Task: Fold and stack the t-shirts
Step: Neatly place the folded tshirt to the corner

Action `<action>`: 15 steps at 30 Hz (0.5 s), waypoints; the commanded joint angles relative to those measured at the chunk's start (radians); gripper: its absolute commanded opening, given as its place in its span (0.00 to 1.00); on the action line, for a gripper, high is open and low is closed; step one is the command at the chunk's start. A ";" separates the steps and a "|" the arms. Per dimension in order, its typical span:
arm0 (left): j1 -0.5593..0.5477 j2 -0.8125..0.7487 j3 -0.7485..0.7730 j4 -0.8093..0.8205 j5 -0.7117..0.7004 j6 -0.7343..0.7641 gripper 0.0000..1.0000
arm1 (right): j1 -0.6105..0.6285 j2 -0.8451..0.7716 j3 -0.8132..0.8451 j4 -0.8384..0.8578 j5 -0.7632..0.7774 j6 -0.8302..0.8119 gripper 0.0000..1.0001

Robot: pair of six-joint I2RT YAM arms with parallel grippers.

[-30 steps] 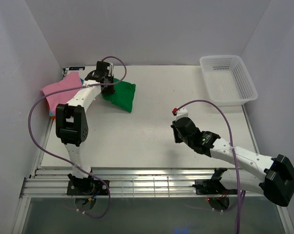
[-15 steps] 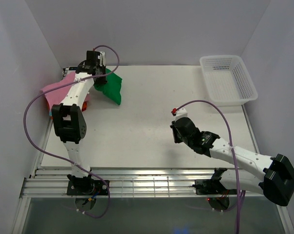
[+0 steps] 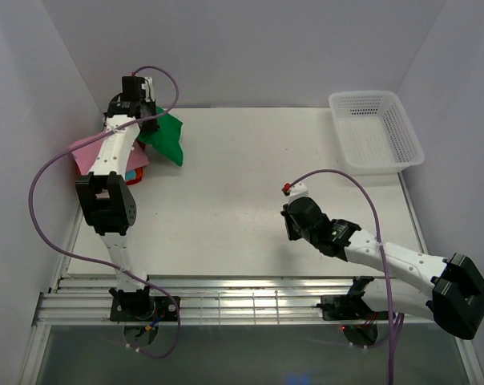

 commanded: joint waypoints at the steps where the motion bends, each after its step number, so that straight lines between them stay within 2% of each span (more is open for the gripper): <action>1: 0.020 -0.037 0.112 0.021 0.010 0.009 0.00 | 0.001 -0.032 -0.011 0.013 -0.004 -0.002 0.09; 4: 0.020 -0.013 0.172 0.009 0.014 0.006 0.00 | 0.001 -0.046 -0.020 0.013 -0.008 0.003 0.09; 5: 0.056 -0.005 0.189 0.004 0.013 0.006 0.00 | 0.001 -0.046 -0.021 0.013 -0.010 0.003 0.09; 8: 0.075 0.026 0.258 -0.019 0.020 -0.002 0.00 | 0.001 -0.052 -0.025 0.002 -0.010 0.003 0.09; 15: 0.104 -0.008 0.202 0.001 -0.033 -0.007 0.00 | 0.001 -0.057 -0.026 -0.010 -0.011 -0.002 0.09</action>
